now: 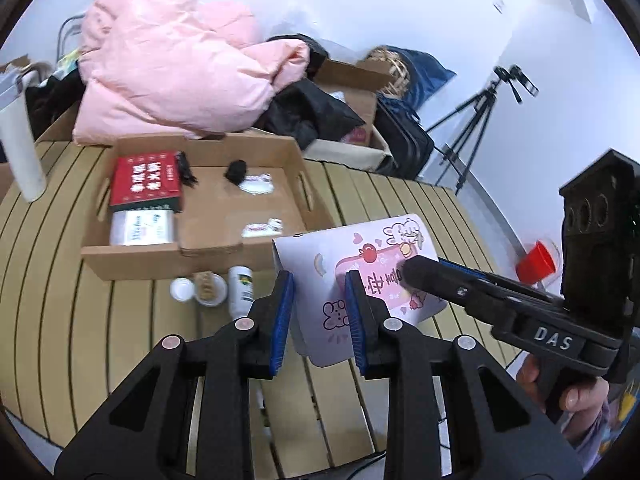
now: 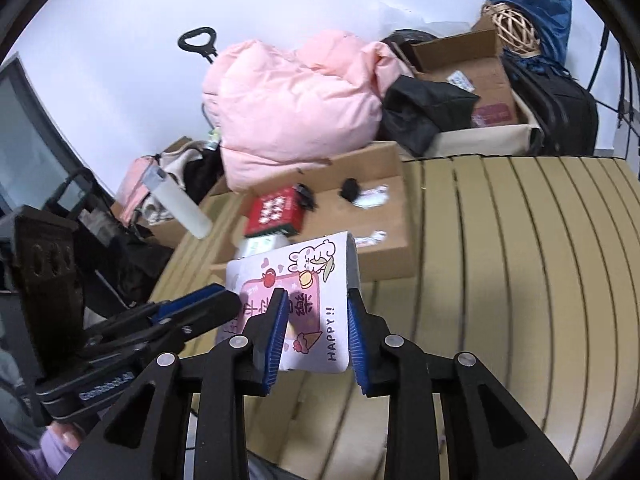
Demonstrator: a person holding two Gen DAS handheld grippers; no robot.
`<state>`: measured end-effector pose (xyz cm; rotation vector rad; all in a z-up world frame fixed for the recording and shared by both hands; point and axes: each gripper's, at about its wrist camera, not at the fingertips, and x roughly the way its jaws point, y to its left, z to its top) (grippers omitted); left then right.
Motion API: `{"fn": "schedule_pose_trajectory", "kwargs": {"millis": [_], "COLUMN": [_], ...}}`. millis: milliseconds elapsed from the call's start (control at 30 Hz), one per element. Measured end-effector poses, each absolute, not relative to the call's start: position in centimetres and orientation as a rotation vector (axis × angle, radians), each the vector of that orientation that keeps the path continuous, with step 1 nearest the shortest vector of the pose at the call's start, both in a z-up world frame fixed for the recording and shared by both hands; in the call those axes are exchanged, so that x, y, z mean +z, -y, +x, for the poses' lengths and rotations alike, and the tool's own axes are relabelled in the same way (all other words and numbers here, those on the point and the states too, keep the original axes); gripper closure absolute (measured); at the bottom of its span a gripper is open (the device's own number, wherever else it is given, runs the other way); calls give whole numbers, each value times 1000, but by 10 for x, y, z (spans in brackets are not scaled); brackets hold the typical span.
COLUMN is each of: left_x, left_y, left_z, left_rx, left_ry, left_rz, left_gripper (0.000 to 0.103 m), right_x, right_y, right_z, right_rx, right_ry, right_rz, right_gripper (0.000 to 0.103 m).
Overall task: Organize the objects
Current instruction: 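Lower the pink card into the tray and release it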
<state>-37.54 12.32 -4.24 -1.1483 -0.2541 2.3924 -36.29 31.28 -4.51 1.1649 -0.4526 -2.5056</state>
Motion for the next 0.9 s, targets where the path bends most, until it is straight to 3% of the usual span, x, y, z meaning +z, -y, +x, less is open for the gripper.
{"fn": "schedule_pose_trajectory", "kwargs": {"millis": [333,767,867,900], "left_x": [-25,-138,-157,-160], "left_y": [-98,-135,-153,-158], "left_z": [-454,-562,-568,-567], "left_rx": [2440,2300,2184,2199], "left_ry": [300,345,360,342], "left_rz": [-1147,-1452,-1479,-1480], "left_gripper": [80,81,93,92], "right_x": [-28,-131,-153,-158], "right_y": [-281,-301,-307,-307], "right_z": [-451,-552,-558,-558], "right_rx": [-2478,-2457,-2435,-2408], "right_ry": [417,463,456,458], "right_rz": [1187,1481,1537,1553], "right_gripper": [74,74,74,74]}}
